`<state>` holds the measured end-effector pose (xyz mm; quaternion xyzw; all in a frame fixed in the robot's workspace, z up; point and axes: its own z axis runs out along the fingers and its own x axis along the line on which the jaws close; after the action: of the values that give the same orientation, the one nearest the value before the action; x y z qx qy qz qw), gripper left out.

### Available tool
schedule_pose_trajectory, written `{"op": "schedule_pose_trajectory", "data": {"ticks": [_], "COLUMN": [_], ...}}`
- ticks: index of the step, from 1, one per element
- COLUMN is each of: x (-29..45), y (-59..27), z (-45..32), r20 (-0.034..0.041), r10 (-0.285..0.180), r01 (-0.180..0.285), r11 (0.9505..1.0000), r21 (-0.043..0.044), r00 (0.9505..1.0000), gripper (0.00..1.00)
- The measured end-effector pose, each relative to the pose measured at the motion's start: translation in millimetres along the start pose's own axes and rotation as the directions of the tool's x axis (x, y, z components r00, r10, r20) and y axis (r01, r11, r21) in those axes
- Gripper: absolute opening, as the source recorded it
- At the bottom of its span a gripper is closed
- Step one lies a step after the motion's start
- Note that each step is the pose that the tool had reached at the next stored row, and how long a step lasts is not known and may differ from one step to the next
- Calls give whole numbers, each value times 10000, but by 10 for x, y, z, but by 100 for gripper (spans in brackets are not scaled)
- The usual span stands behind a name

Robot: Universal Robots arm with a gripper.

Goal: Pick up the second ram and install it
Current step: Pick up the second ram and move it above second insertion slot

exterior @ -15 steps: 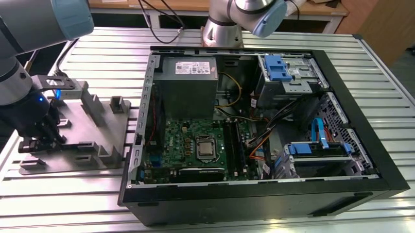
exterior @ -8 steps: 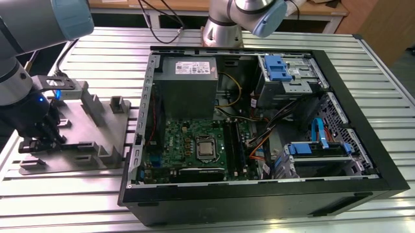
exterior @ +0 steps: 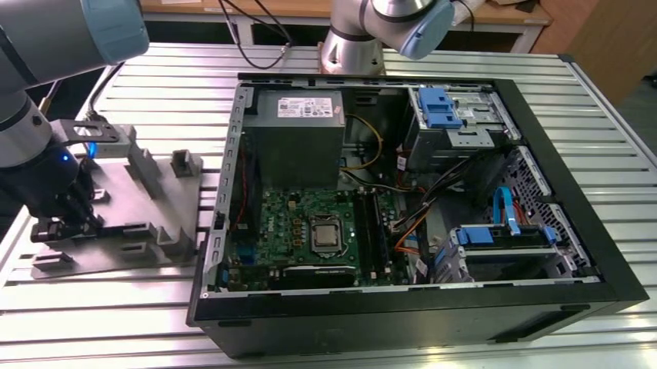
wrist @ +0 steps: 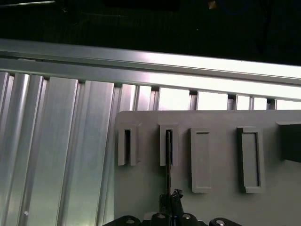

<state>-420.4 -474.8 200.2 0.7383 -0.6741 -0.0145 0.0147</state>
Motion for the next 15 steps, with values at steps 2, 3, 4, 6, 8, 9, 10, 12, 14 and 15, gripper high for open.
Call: {"op": "schedule_pose_trajectory", "data": {"ticks": [2,3,4,6,8,9,10,12,14,15], "x": [0,0,0,0,0,0,1,0,1,1], "y": [0,0,0,0,0,0,0,0,0,-1], "z": [1,1,2,3,6,9,11,17,25,28], "r20": [0,0,0,0,4,10,16,29,44,53], "r10": [0,0,0,0,105,285,464,840,1198,1365], "r01": [0,0,0,0,-105,-285,-464,-840,-1198,-1365], "r11": [10000,10000,10000,10000,9999,9996,9989,9965,9928,9906], "r21": [0,0,0,0,0,-2,-4,-6,-7,-5], "r00": [10000,10000,10000,10000,9999,9996,9989,9965,9928,9906], "gripper": [11,11,11,11,11,11,11,11,11,11]}}
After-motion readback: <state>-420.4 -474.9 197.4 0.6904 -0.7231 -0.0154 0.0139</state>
